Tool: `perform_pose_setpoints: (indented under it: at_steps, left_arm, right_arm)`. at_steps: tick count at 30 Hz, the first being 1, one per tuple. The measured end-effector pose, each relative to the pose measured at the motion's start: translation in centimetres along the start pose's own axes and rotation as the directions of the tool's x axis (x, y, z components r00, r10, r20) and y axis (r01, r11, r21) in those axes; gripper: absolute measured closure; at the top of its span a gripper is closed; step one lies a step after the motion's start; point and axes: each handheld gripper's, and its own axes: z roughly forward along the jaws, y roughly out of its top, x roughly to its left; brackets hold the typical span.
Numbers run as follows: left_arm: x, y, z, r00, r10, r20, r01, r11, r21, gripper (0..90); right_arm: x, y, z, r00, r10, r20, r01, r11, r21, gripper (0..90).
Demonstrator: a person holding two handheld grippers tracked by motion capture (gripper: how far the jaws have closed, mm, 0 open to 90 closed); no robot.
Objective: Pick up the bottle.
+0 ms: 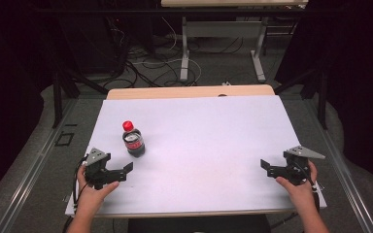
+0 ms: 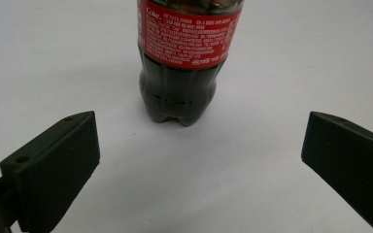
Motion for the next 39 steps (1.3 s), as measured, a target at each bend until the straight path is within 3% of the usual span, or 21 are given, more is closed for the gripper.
perform_pose_setpoints:
  at_steps: [1,5,10,13,17,20,25,26,29,32,35,39]
  left_arm:
    - [0.0,0.0,0.0,1.0,0.0,0.0,0.0,1.0,0.0,0.6]
    - [0.0,0.4,0.0,0.9999,-0.008,0.009,0.008,0.9999,-0.013,0.6]
    - [0.1,1.3,0.3,0.9998,0.019,0.007,-0.019,0.9995,-0.024,1.4]
    - [-0.1,2.3,0.7,0.9994,0.01,0.032,-0.009,0.9993,-0.036,2.1]
    - [-0.6,3.8,2.4,0.9966,0.082,0.013,-0.082,0.9964,-0.02,3.4]
    - [-0.4,4.4,3.6,0.9979,0.064,0.003,-0.064,0.9977,-0.021,3.4]
    - [0.0,4.9,4.6,0.9984,0.054,-0.019,-0.055,0.9978,-0.038,5.6]
    - [0.3,5.1,5.1,0.9975,0.062,-0.035,-0.063,0.9969,-0.047,7.1]
    - [0.6,5.2,5.7,0.9988,0.042,-0.026,-0.043,0.998,-0.046,8.3]
    - [0.9,5.2,6.4,0.9983,0.049,-0.031,-0.051,0.9979,-0.041,9.4]
    - [1.0,5.2,6.9,0.9984,0.051,-0.023,-0.052,0.9983,-0.026,16.3]
    - [0.6,5.1,6.8,0.9941,0.101,-0.04,-0.102,0.9943,-0.029,28.1]
  right_arm:
    - [0.1,-0.1,0.0,0.9999,0.015,0.005,-0.015,1.0,-0.005,0.0]
    - [0.1,-0.1,-0.3,1.0,-0.001,0.008,0.001,1.0,-0.01,0.0]
    - [0.3,0.1,-0.4,0.9999,0.012,0.007,-0.012,1.0,-0.017,0.0]
    - [0.3,0.2,-0.4,1.0,0.003,0.005,-0.003,1.0,-0.021,0.0]
    - [0.4,0.2,-0.3,0.9999,0.01,0.007,-0.009,1.0,-0.029,0.0]
    - [0.2,0.2,-0.4,1.0,-0.005,0.005,0.006,1.0,-0.024,0.0]
    - [0.0,0.2,-0.6,0.9999,0.009,0.006,-0.009,1.0,-0.01,0.0]
    - [0.0,0.1,-0.4,0.9999,0.015,0.006,-0.014,0.999,-0.035,0.0]
    - [0.0,0.1,-0.3,0.9999,0.011,0.004,-0.011,0.999,-0.034,0.0]
    - [0.0,0.1,-0.4,0.9999,0.011,-0.005,-0.011,1.0,-0.025,0.0]
    - [0.0,0.1,-0.4,1.0,0.008,-0.005,-0.009,1.0,-0.023,0.0]
    - [0.0,0.1,-0.3,1.0,0.005,-0.004,-0.005,1.0,-0.02,0.0]
